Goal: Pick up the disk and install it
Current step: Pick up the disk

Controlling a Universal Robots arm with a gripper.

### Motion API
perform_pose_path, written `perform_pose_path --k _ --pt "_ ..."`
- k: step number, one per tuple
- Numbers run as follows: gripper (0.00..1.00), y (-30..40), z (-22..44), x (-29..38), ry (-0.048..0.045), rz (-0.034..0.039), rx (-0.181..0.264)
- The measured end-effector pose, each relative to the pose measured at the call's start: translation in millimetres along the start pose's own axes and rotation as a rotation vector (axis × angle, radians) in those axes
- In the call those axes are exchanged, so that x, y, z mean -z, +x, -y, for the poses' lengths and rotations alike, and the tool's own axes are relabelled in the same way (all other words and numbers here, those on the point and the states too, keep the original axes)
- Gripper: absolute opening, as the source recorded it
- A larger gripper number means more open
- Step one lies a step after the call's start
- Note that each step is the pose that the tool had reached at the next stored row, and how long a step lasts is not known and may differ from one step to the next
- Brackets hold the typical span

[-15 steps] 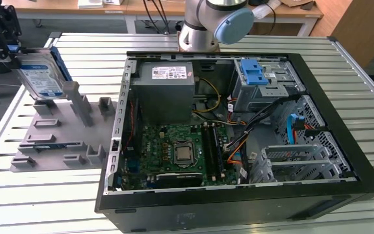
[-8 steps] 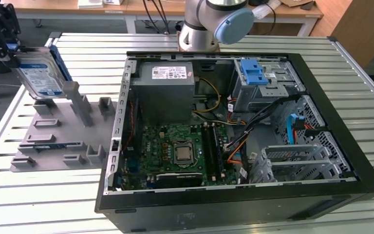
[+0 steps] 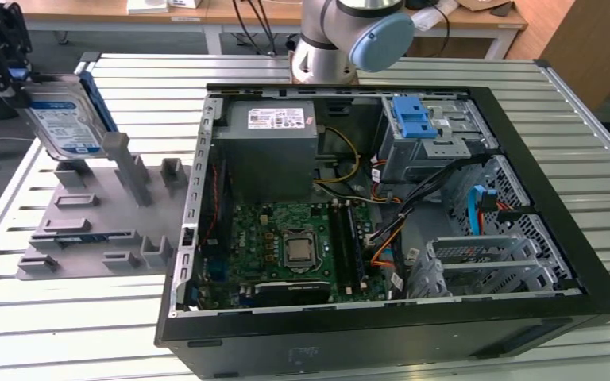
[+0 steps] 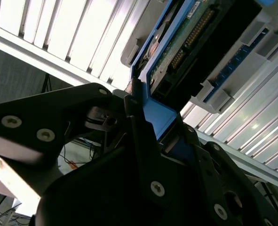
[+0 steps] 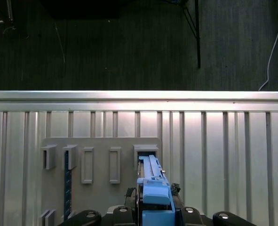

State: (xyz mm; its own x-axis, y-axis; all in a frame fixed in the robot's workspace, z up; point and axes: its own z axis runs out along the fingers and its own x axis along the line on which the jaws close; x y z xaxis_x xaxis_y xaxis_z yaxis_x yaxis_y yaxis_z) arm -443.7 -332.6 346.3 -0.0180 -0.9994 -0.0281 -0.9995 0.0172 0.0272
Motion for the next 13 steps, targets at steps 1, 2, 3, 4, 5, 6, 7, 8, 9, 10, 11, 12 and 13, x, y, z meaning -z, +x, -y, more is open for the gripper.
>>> perform_pose_path --k 1,2,3,4,5,6,7,8,9,10,11,12,13 --pt "0.36 0.0 0.0 0.5 -0.0001 0.0 0.0" --pt "0.36 0.0 0.0 1.1 0.0 0.0 0.0" --pt "0.36 -0.1 0.0 1.6 0.0 0.0 0.0" --pt "0.36 -0.1 -0.1 2.1 0.0 0.0 0.0" --pt "0.36 -0.1 -0.1 2.5 0.0001 0.0001 0.0" --pt "0.36 -0.1 -0.1 3.1 0.0001 0.0 0.0" --pt "0.36 -0.1 -0.1 3.7 -0.0001 0.0 0.0" --pt "0.36 -0.1 -0.1 4.3 0.0 0.0 0.0" --pt "0.36 -0.1 -0.2 4.8 0.0 0.0 0.0" --pt "0.36 -0.1 -0.1 5.2 0.0001 0.0001 0.0" --pt "0.36 -0.2 -0.2 5.6 0.0 0.0 0.0" --pt "0.36 -0.2 -0.2 6.0 0.0 0.0 0.0" --pt "0.36 -0.2 -0.2 6.5 0.0 0.0 0.0"
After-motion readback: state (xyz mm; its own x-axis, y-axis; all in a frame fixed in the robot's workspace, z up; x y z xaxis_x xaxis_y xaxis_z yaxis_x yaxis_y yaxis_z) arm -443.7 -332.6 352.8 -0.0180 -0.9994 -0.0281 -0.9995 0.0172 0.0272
